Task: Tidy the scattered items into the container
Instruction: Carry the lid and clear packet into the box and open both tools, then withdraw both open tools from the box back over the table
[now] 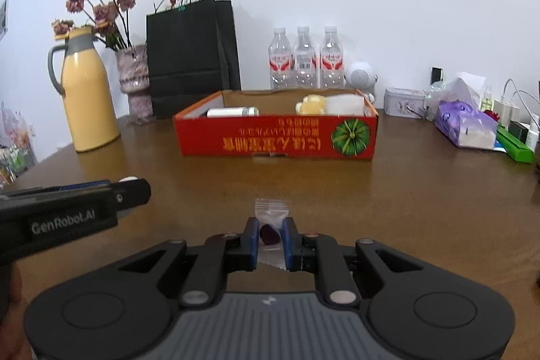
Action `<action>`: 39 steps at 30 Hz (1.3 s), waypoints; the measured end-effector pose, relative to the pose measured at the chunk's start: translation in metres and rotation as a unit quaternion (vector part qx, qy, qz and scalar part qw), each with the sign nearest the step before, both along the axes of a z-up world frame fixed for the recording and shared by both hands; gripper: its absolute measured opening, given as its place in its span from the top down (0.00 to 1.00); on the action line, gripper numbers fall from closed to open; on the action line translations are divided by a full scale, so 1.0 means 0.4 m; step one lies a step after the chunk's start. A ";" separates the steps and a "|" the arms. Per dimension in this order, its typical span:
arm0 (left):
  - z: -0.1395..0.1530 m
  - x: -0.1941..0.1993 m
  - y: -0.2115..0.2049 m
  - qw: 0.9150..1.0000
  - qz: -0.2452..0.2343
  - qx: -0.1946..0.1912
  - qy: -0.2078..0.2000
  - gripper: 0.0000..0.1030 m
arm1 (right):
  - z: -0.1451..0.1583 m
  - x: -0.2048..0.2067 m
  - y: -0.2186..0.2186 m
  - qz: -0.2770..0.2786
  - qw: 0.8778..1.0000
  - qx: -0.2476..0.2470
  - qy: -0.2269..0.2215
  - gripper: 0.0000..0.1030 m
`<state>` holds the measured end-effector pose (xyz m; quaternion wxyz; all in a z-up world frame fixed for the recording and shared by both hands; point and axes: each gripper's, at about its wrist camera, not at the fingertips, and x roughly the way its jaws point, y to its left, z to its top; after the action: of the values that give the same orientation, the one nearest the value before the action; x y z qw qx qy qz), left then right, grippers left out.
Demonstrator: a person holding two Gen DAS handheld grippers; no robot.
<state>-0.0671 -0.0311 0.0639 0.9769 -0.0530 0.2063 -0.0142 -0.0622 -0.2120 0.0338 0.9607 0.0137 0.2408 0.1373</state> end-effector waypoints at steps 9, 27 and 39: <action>0.256 0.494 0.104 0.995 -0.082 -0.027 0.051 0.61 | 0.305 0.395 -0.021 0.045 0.999 -0.011 -0.019 0.87; 0.048 1.148 0.135 0.953 -0.056 -0.024 0.296 0.15 | 0.141 1.071 0.036 0.057 0.930 -0.030 0.363 0.43; 0.109 1.102 0.129 0.945 -0.026 0.013 0.325 0.00 | 0.166 1.079 0.043 0.028 0.919 -0.028 0.391 0.18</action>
<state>0.3737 0.0203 0.1075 0.8568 -0.0365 0.5139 -0.0185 0.3695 -0.1950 0.1002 0.7855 0.0328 0.6017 0.1406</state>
